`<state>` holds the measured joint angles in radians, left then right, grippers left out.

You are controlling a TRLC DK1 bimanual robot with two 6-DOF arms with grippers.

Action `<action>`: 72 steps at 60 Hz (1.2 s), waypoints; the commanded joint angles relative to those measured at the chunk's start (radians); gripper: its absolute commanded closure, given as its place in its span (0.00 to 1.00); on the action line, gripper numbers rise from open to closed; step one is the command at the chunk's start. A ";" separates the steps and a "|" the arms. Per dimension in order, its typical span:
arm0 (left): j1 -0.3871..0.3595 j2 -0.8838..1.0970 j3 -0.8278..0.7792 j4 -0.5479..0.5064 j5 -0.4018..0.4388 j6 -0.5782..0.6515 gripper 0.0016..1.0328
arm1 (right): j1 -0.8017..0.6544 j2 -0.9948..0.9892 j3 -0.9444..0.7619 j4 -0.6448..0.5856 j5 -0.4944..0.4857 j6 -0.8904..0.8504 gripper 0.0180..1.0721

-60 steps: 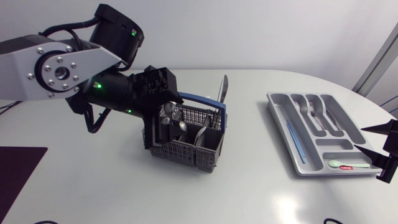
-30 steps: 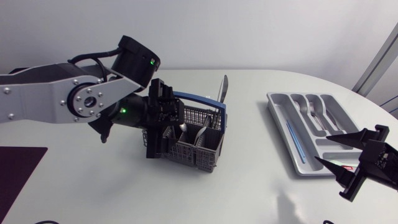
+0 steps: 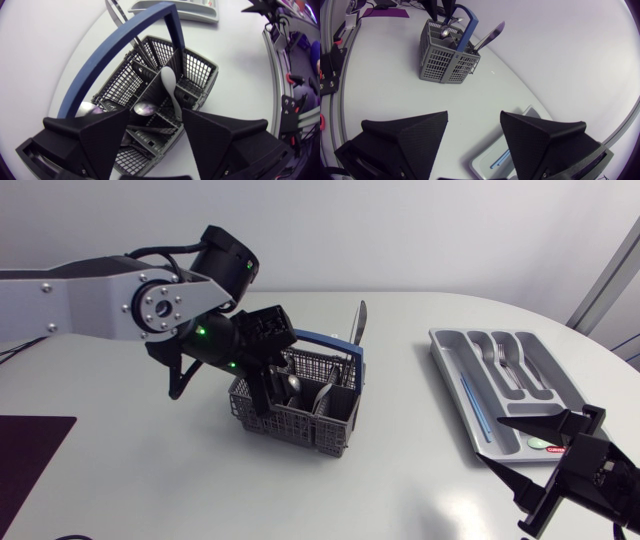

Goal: Sort the cutlery from the basket into the organizer compartments.

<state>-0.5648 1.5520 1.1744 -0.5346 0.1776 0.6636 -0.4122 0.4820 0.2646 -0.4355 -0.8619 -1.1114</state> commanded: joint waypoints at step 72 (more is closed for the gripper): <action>0.097 0.203 0.051 0.018 0.161 -0.685 0.51 | 0.101 -0.186 -0.025 -0.115 0.050 0.153 0.28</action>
<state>-0.4778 1.7325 1.2312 -0.5217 0.3252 0.0105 -0.3222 0.3012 0.2539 -0.5438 -0.8154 -0.9863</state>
